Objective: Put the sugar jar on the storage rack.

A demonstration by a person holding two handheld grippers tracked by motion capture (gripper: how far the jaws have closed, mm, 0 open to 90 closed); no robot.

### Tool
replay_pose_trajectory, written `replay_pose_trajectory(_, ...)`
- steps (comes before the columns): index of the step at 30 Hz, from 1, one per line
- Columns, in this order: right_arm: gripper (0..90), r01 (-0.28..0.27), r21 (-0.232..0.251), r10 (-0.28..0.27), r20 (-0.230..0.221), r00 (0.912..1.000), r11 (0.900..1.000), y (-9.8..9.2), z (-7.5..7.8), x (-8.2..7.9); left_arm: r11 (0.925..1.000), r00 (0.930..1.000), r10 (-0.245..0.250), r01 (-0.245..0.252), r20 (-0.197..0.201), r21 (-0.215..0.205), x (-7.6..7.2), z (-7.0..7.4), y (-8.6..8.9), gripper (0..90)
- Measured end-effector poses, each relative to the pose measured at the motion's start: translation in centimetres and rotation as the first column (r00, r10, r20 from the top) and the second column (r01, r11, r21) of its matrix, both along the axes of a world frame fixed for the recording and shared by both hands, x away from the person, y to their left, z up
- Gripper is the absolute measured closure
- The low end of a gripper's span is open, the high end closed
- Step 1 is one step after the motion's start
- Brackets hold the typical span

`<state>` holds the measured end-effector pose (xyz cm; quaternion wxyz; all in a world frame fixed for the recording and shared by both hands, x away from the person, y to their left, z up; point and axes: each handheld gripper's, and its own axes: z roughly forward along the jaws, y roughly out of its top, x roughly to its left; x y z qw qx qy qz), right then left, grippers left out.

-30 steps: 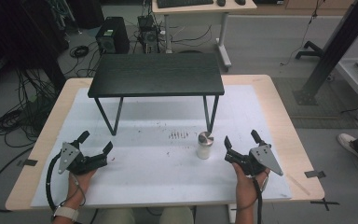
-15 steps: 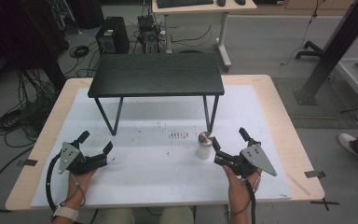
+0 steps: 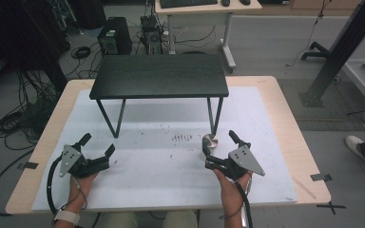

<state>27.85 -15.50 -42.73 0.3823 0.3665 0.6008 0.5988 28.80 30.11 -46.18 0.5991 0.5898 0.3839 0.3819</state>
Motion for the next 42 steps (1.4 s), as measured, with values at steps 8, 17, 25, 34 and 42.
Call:
replay_pose_trajectory(8,4.8,-0.013,-0.016,0.013,-0.006,0.9999,1.000,1.0,-0.6,0.4,1.0000,1.0000,0.000,0.000,0.000,0.000,0.0,0.0,0.0,0.2)
replay_pose_trajectory(17,4.8,-0.014,-0.015,0.014,-0.017,0.9998,1.000,1.5,-1.5,0.7,1.0000,1.0000,0.001,-0.001,0.000,0.000,0.0,0.0,0.0,0.2)
replay_pose_trajectory(25,4.9,-0.006,-0.018,0.006,-0.026,0.9996,1.000,1.7,-2.0,1.0,1.0000,1.0000,0.000,0.000,0.000,0.000,0.0,0.0,0.0,0.2)
replay_pose_trajectory(34,5.9,0.000,-0.021,-0.001,-0.035,0.9994,1.000,1.8,-2.4,1.1,1.0000,1.0000,0.000,0.000,0.000,0.000,0.0,0.0,0.0,0.2)
replay_pose_trajectory(42,6.6,-0.002,-0.024,0.001,-0.039,0.9992,1.000,1.9,-2.4,1.3,1.0000,1.0000,0.001,-0.001,0.000,0.000,0.0,0.0,0.0,0.2)
